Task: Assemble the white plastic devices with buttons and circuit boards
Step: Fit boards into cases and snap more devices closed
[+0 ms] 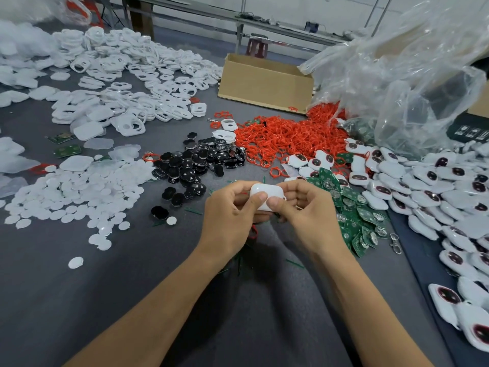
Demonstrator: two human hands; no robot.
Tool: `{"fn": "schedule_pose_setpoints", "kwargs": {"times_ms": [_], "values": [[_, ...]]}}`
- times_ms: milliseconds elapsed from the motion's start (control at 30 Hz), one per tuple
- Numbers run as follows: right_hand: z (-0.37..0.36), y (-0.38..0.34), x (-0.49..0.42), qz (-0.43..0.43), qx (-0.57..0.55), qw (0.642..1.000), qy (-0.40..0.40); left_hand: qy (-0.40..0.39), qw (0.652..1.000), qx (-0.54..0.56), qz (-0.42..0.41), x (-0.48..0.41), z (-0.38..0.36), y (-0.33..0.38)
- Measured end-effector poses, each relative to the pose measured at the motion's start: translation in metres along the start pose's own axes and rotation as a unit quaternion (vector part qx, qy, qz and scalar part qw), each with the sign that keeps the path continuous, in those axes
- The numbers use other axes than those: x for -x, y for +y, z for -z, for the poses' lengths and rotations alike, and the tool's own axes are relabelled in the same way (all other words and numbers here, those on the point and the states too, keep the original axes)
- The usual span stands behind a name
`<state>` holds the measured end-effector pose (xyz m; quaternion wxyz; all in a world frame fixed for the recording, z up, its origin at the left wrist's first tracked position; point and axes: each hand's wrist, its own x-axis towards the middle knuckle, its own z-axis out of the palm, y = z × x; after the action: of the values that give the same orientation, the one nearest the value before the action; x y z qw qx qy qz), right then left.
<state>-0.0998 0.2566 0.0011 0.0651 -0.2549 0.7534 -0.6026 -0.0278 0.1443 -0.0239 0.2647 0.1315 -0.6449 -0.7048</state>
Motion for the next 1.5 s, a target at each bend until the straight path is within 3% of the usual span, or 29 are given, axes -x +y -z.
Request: {"fn": "schedule_pose_setpoints", "kwargs": {"times_ms": [67, 167, 267, 333, 400, 467, 533, 600, 733, 1200, 1500], "values": [[-0.003, 0.001, 0.002, 0.028, 0.034, 0.998, 0.037, 0.01, 1.0, 0.013, 0.002, 0.001, -0.002, -0.001], [-0.01, 0.003, 0.006, 0.139, 0.131, 0.977, 0.099, 0.024, 0.996, 0.069, 0.042, -0.001, -0.004, -0.001], [-0.017, 0.007, 0.009, 0.22, 0.196, 0.952, 0.078, 0.016, 0.984, 0.158, 0.086, -0.005, -0.004, 0.002], [-0.02, 0.009, 0.008, 0.229, 0.188, 0.953, 0.061, 0.013, 0.979, 0.182, 0.087, -0.007, -0.001, 0.004], [-0.019, 0.008, 0.007, 0.169, 0.138, 0.973, 0.072, 0.002, 0.982, 0.172, 0.078, -0.007, 0.0, 0.005], [-0.016, 0.007, 0.006, 0.045, 0.044, 0.996, 0.056, -0.007, 0.987, 0.145, 0.072, -0.005, 0.0, 0.006], [-0.013, 0.007, 0.004, -0.053, -0.053, 0.997, 0.005, -0.013, 0.993, 0.104, 0.063, -0.004, 0.001, 0.006], [-0.011, 0.007, 0.003, -0.093, -0.108, 0.989, -0.035, -0.022, 0.997, 0.055, 0.048, -0.003, 0.002, 0.007], [-0.007, 0.006, 0.002, -0.1, -0.146, 0.982, -0.066, -0.05, 0.998, 0.014, 0.034, 0.0, 0.002, 0.01], [-0.007, 0.009, 0.006, -0.077, -0.175, 0.977, -0.095, -0.074, 0.997, 0.029, 0.017, 0.0, 0.004, 0.01], [0.012, -0.005, 0.002, -0.183, -0.232, 0.946, -0.136, -0.063, 0.996, 0.051, 0.029, -0.001, 0.001, 0.005]]}}
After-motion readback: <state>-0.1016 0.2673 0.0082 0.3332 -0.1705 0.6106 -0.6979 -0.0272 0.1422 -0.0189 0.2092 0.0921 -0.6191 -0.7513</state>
